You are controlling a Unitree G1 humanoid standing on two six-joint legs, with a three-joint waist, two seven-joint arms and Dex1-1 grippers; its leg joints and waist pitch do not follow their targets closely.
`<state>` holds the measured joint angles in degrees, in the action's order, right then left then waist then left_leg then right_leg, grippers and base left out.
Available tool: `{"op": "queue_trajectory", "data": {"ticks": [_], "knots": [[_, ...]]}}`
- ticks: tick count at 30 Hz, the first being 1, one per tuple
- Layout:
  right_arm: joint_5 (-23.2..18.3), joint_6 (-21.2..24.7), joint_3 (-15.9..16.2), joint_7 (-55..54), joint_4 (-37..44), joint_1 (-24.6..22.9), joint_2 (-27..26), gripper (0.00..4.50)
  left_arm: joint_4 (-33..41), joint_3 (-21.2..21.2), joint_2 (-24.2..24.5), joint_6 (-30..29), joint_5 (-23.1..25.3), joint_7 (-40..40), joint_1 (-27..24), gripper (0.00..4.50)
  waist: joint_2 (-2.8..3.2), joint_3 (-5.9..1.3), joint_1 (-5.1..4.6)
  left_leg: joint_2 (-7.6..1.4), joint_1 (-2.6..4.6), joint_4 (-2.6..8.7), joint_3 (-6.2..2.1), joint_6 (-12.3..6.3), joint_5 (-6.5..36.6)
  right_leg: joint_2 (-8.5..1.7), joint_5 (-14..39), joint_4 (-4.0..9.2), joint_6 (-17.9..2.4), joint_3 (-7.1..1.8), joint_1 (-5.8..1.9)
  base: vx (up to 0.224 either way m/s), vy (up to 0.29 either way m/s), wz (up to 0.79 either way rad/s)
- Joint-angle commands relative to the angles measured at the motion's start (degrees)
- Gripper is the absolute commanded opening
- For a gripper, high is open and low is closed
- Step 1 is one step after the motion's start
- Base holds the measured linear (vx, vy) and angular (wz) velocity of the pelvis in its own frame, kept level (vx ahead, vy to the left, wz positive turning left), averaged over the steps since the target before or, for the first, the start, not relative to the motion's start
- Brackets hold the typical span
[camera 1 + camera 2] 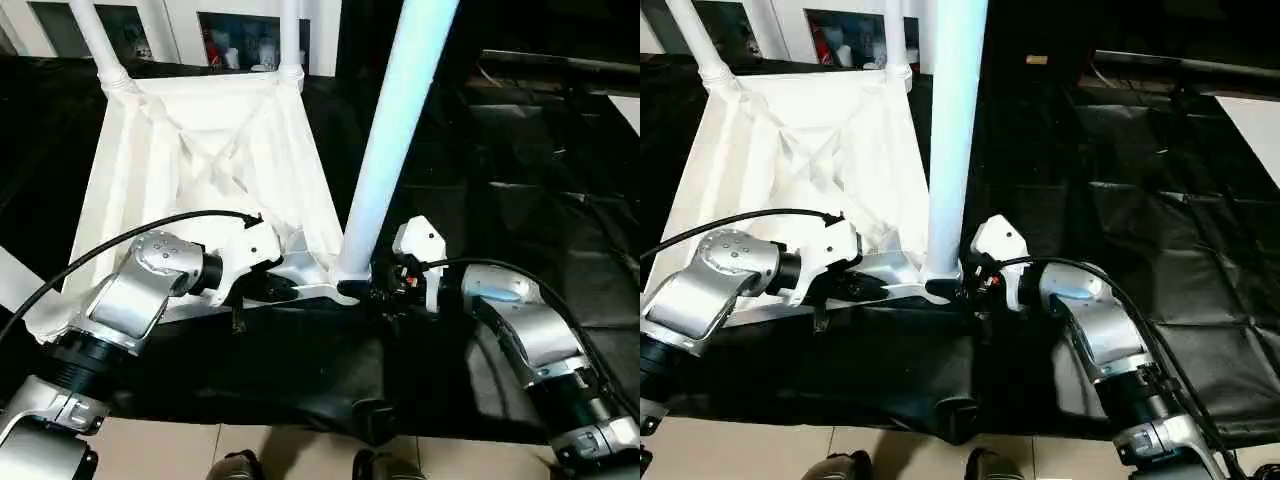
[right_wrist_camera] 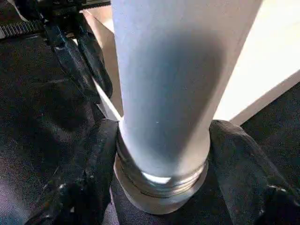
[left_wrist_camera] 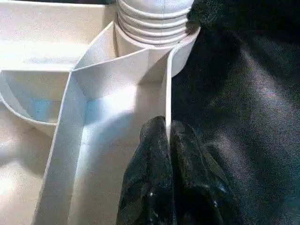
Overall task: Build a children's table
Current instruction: Rotate leg to tighten
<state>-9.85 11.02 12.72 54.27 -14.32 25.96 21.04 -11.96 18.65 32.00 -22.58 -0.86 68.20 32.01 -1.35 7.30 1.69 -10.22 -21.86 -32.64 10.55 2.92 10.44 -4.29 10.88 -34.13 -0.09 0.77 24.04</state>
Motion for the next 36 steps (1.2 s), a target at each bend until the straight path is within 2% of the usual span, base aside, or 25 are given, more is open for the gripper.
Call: {"op": "queue_trajectory", "data": {"ticks": [1,4,7,10,11,13,15,16,17,18,21,22,24,29,30,31,34,36], "knots": [[0.0,-0.5,-0.2,0.6,-0.4,0.6,0.1,2.67,-1.5,3.6,0.6,-1.9,1.4,1.6,-2.1,0.00,0.21,-3.70,0.11,-2.44,1.15,3.10,-0.29,-6.38,1.3,-2.89,-5.2,1.88,-18.4,-1.79,-3.32,0.000,0.000,0.00],[0.0,-0.6,-0.2,0.9,-0.5,0.4,0.0,2.66,-1.7,3.6,0.6,-1.9,1.4,1.6,-2.1,0.00,0.17,-3.74,0.12,-2.39,1.15,2.97,-0.25,-7.08,0.2,-2.84,-7.0,1.71,-18.7,-1.76,-3.32,0.000,0.000,0.00],[0.0,-0.7,-0.2,0.6,-0.9,0.0,-0.4,2.64,-1.9,3.5,0.4,-2.2,1.4,1.2,-2.1,0.00,0.10,-3.71,0.10,-2.39,1.08,2.96,-0.25,-7.34,0.4,-2.88,-6.5,1.73,-18.8,-1.73,-3.35,0.000,0.000,0.00],[1.8,-0.7,-1.3,-6.3,-3.1,-0.3,-2.8,2.64,-3.9,2.8,-2.0,-2.7,2.5,-3.4,-1.6,0.00,0.06,-3.55,0.04,-2.39,1.08,3.05,-0.22,-6.81,1.2,-2.92,-4.7,1.96,-18.7,-1.75,-3.22,0.000,0.000,0.00],[2.1,-0.5,-1.6,-8.3,-3.9,-0.3,-3.7,2.64,-4.6,2.6,-2.8,-2.7,2.9,-4.8,-1.3,0.00,0.06,-3.41,-0.05,-2.43,1.05,3.16,-0.21,-6.47,2.3,-2.96,-3.0,2.16,-18.6,-1.77,-3.11,0.000,0.000,0.00],[2.5,0.3,-2.9,-13.4,-5.2,-0.5,-6.2,2.64,-6.1,2.0,-5.1,-3.1,3.3,-8.2,-0.6,0.00,-0.19,-2.83,-0.26,-2.41,1.18,3.81,-0.34,-2.90,9.4,-3.13,9.3,3.37,-16.1,-1.91,-2.83,0.000,0.000,0.00],[2.7,1.3,-4.8,-20.2,-7.0,-0.7,-9.5,2.64,-8.2,1.2,-8.0,-3.8,3.8,-12.5,0.5,0.00,-0.19,-2.70,-0.29,-2.41,1.28,4.05,-0.47,-1.55,11.7,-3.33,14.5,3.88,-14.5,-2.02,-2.75,0.000,0.000,0.00],[3.3,1.9,-6.1,-25.6,-8.5,-0.6,-11.8,2.64,-9.7,0.8,-10.0,-4.5,4.2,-15.3,1.4,0.00,-0.28,-2.75,-0.38,-2.44,1.45,4.32,-0.64,0.10,13.3,-3.36,19.1,4.32,-12.4,-2.05,-2.48,0.000,0.000,0.00],[3.3,1.9,-6.1,-25.6,-8.5,-0.6,-11.8,2.64,-9.7,0.8,-10.0,-4.5,4.2,-15.3,1.4,0.00,-0.27,-2.74,-0.40,-2.39,1.47,4.38,-0.70,0.45,13.6,-3.33,19.8,4.42,-11.9,-2.05,-2.37,0.000,0.000,0.00],[3.8,1.7,-7.0,-29.9,-10.5,-0.3,-13.7,2.64,-11.4,0.2,-12.0,-4.9,4.4,-18.1,2.4,0.00,-0.22,-2.82,-0.32,-2.42,1.54,4.48,-0.80,0.63,14.1,-3.32,20.6,4.56,-11.1,-2.04,-2.27,0.000,0.000,0.00],[5.7,-0.1,-9.0,-42.4,-17.9,2.1,-18.8,2.64,-16.9,-1.2,-17.9,-4.8,4.9,-26.0,5.6,0.00,-0.11,-2.90,-0.54,-2.18,1.64,4.48,-0.65,1.49,14.5,-3.12,20.0,4.72,-10.7,-2.11,-1.78,0.000,0.000,0.00],[5.7,-0.1,-9.0,-42.4,-17.9,2.1,-18.8,2.64,-16.9,-1.2,-17.9,-4.8,4.9,-26.0,5.6,0.00,-0.16,-2.90,-0.53,-2.15,1.61,4.50,-0.72,1.69,14.7,-3.10,20.1,4.72,-10.5,-2.06,-1.82,0.000,0.000,0.00],[7.1,-1.5,-8.7,-47.3,-22.4,5.0,-21.4,2.64,-20.0,-0.7,-20.2,-4.2,6.2,-29.2,7.4,0.00,-0.11,-3.10,-0.35,-2.08,1.48,4.49,-0.74,1.32,14.4,-2.97,17.5,4.54,-10.1,-2.01,-1.91,0.000,0.000,0.00],[7.4,-4.0,-7.2,-43.2,-22.7,5.8,-22.7,2.64,-21.5,0.3,-20.1,-3.8,7.6,-28.5,7.8,0.00,-0.14,-3.41,-0.10,-2.10,1.15,4.39,-0.66,-0.22,11.8,-2.90,10.7,4.02,-10.5,-1.91,-2.40,0.000,0.000,0.00],[7.5,-4.3,-6.9,-42.3,-22.0,5.6,-22.6,3.20,-21.1,0.5,-19.8,-4.1,7.7,-27.9,7.5,0.00,-0.19,-3.44,-0.11,-2.07,1.11,4.35,-0.60,-0.57,10.9,-2.83,8.9,3.90,-11.0,-1.87,-2.50,0.000,0.000,0.00],[6.8,-4.6,-7.2,-41.1,-20.8,5.3,-22.5,3.34,-20.3,1.0,-19.0,-4.5,7.8,-26.6,6.9,0.00,-0.17,-3.38,-0.13,-2.11,1.08,4.38,-0.59,-0.84,10.8,-2.89,8.4,3.87,-11.5,-1.88,-2.54,0.000,0.000,0.00],[5.5,-5.1,-7.5,-38.4,-17.8,4.7,-21.6,3.40,-18.7,1.6,-17.4,-4.6,7.7,-24.4,5.7,0.00,-0.23,-3.38,-0.23,-2.21,0.92,4.41,-0.62,-1.47,10.6,-2.99,8.1,3.87,-11.9,-1.92,-2.73,0.000,0.000,0.00],[4.6,-4.5,-7.2,-36.3,-14.1,3.9,-19.4,3.69,-17.0,2.2,-15.5,-3.9,7.5,-22.3,4.5,0.00,-0.31,-3.47,-0.30,-2.24,1.01,4.33,-0.57,-1.84,9.8,-2.93,6.8,3.72,-12.5,-1.90,-2.84,0.000,0.000,0.00]]}}
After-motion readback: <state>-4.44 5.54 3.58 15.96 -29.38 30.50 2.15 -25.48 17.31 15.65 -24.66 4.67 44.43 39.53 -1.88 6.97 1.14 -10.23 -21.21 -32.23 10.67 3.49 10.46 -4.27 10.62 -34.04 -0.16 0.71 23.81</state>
